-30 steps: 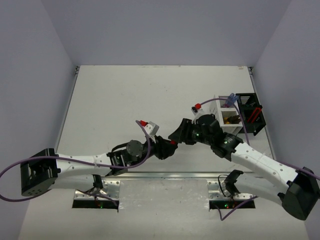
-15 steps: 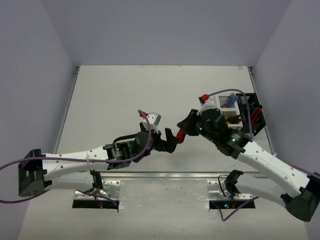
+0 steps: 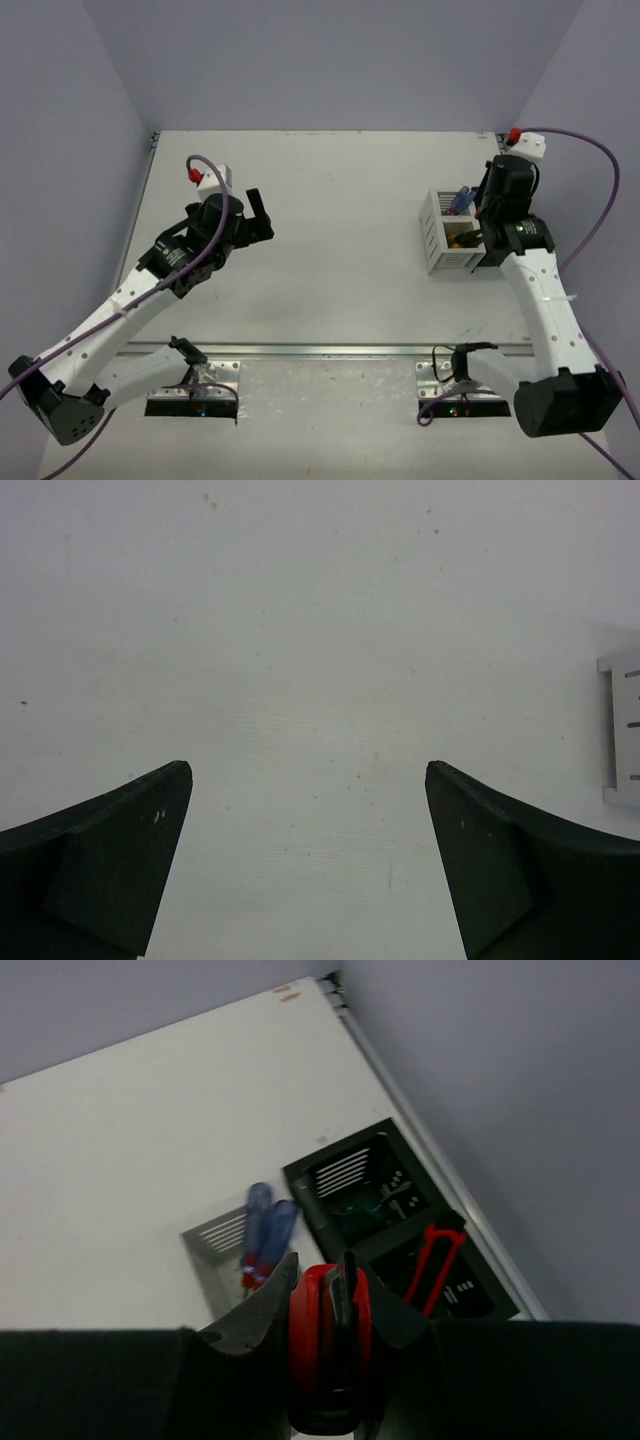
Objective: Sort the tools into containers
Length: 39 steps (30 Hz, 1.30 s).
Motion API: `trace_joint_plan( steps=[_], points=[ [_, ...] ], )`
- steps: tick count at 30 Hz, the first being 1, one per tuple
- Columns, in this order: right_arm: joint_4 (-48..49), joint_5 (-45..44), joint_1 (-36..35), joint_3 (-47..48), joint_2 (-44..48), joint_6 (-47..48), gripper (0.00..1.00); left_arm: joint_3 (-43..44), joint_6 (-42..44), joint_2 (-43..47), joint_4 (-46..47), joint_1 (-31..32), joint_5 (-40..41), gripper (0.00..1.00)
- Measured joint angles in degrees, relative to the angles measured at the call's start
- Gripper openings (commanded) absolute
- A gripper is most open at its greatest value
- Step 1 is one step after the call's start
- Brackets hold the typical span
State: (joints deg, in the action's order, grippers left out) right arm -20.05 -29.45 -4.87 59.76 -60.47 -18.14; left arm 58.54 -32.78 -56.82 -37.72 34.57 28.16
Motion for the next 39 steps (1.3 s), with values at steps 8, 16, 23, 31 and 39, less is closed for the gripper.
trace_joint_plan(
  steps=[8, 16, 23, 31, 39],
  points=[
    [7.37, -2.1, 11.21, -0.94, -10.97, 2.04, 0.0, -8.56, 5.55, 10.95, -2.81, 0.0, -0.64, 1.0],
    [24.8, 8.93, 17.41, -18.46, -6.9, 7.99, 0.0, -11.33, 7.42, 11.34, -1.14, 0.0, -4.2, 1.0],
    [32.53, 16.57, 18.07, -21.67, -7.82, 12.13, 0.02, -11.69, 8.78, 11.9, 0.81, 0.33, -8.21, 1.0],
    [34.65, 17.04, 18.25, -21.39, -10.82, 13.36, 0.24, -11.73, 9.19, 12.16, 1.66, 1.14, -9.73, 1.0],
    [32.79, 11.92, 18.25, -20.74, -9.92, 12.23, 0.73, -11.73, 9.53, 13.72, 1.94, 1.16, -10.02, 1.0]
  ],
)
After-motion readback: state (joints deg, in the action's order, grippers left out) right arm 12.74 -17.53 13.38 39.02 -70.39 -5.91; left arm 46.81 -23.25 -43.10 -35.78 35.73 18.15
